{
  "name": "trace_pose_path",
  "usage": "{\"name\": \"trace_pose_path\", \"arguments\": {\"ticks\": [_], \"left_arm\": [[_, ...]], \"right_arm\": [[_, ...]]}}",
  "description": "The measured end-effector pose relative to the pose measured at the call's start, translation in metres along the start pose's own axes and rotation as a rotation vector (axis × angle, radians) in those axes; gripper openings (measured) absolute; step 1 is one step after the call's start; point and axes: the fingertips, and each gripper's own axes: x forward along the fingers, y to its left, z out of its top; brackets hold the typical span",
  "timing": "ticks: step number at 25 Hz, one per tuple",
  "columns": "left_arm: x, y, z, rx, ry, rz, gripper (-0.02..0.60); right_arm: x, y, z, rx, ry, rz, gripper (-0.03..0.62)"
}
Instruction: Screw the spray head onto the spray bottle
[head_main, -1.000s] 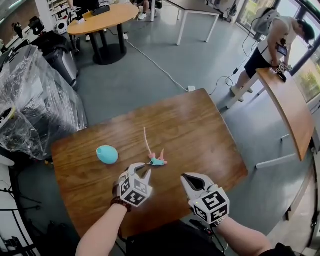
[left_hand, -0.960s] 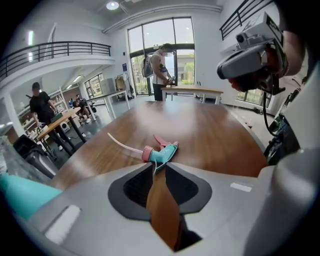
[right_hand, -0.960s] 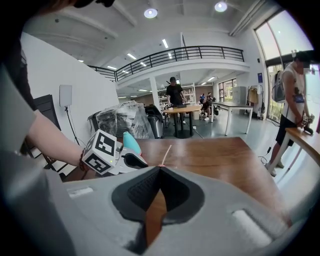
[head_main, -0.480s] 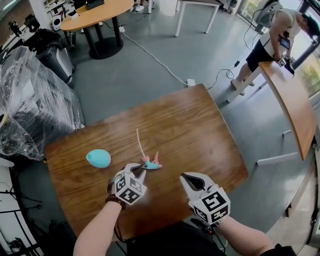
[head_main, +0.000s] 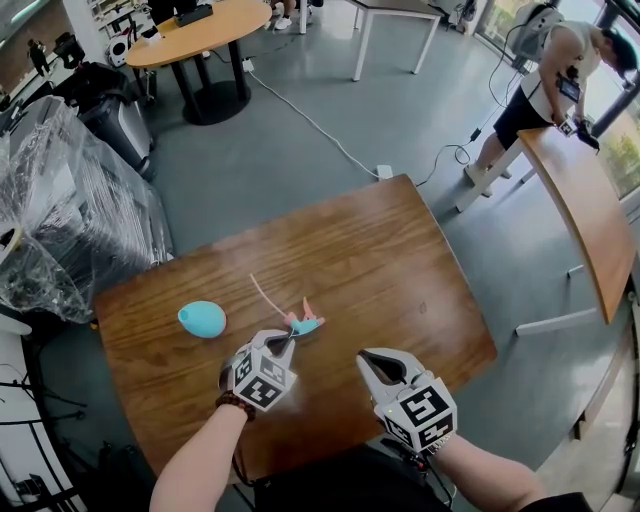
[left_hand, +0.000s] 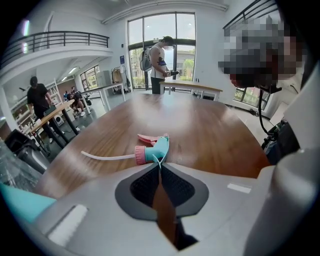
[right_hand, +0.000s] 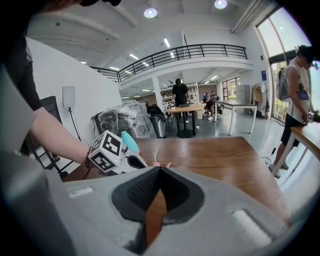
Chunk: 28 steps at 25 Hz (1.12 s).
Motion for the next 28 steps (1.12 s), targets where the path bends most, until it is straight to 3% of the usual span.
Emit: {"name": "trace_pose_path", "arguments": {"ticks": [5, 8, 12, 13, 14, 15, 24, 28], "left_arm": [[-0.013, -0.003, 0.013, -0.018, -0.03, -0.011, 0.026], [-0.024, -0.009, 0.024, -0.049, -0.06, -0.031, 0.025], [-0.045, -0.013, 0.044, -0.116, -0.12, -0.061, 0.023], [-0.05, -0.014, 0.049, -0.137, -0.133, -0.069, 0.023], [-0.055, -0.015, 0.054, -0.156, -0.146, -0.079, 0.023], [-0.059, -0.018, 0.059, -0.176, -0.157, -0.093, 0.023], [-0.107, -0.045, 0.093, -0.356, -0.276, -0.292, 0.023], [-0.127, -0.053, 0.099, -0.424, -0.315, -0.391, 0.023]], "right_arm": [[-0.002, 0.002, 0.003, -0.038, -0.007, 0.006, -0.008], [-0.004, 0.007, 0.006, -0.13, -0.009, 0.012, -0.008], [-0.003, 0.018, 0.012, -0.314, -0.001, 0.019, -0.008], [-0.002, 0.021, 0.013, -0.357, 0.003, 0.022, 0.009], [-0.001, 0.023, 0.015, -0.398, 0.005, 0.025, 0.084], [-0.001, 0.025, 0.016, -0.439, 0.004, 0.027, 0.099], [0.008, 0.056, 0.032, -0.97, 0.023, -0.019, 0.18], [0.014, 0.068, 0.032, -1.146, 0.067, -0.04, 0.212]]}}
